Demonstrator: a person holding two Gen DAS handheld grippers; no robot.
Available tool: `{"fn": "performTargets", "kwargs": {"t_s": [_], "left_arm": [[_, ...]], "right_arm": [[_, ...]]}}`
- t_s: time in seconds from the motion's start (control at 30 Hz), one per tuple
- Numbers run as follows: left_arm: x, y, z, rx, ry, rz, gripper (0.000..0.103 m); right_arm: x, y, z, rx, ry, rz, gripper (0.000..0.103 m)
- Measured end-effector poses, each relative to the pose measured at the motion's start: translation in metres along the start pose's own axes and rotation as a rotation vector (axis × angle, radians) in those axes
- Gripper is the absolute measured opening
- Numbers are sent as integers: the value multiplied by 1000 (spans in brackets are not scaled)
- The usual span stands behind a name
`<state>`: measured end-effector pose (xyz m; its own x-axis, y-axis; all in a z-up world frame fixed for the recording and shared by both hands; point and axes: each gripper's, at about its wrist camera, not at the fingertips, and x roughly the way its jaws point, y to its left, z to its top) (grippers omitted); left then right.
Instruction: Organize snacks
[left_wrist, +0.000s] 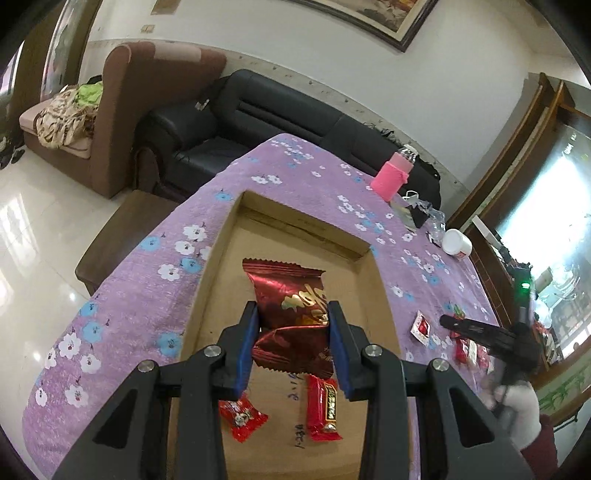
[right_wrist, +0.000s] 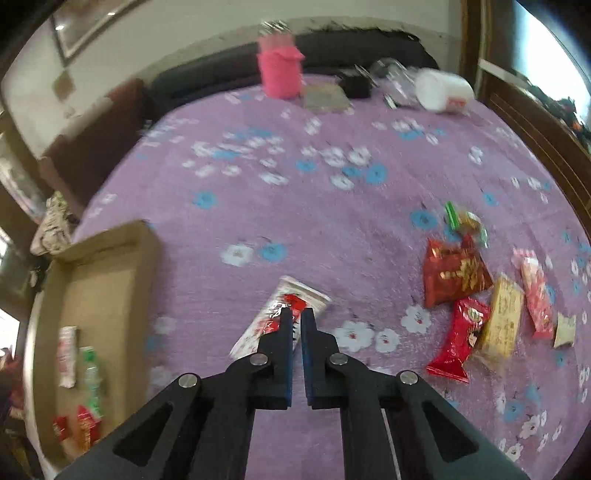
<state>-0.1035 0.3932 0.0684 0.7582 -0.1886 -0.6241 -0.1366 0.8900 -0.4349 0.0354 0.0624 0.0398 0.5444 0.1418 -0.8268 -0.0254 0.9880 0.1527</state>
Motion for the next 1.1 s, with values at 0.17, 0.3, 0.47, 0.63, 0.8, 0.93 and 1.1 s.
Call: {"fn": "performTargets", "kwargs": {"t_s": [0.17,0.3,0.47,0.63,0.8,0.93,1.1], "left_arm": [[2,2,1,-1,15,-3,36],[7,0,1,5,28,5,36],[26,-8,14,40,58,42,36],[52,-9,33,37,88,74,41],[54,-14,37,29,74,56,53],[28,-19,35,28,5,27,69],[-1,-12,32,-7,-47,19,70]], "right_arm": [[-3,10,3,-43,-14,41,6],[13,-1,0,12,44,37,25],[36,-6,0,86,88,16,46],[47,7,4,52,81,-76,46],[48,16,-1,-11,56,-118,35],[43,8,-3,0,51,-80,31],[23,-2,-3,68,8,0,28]]}}
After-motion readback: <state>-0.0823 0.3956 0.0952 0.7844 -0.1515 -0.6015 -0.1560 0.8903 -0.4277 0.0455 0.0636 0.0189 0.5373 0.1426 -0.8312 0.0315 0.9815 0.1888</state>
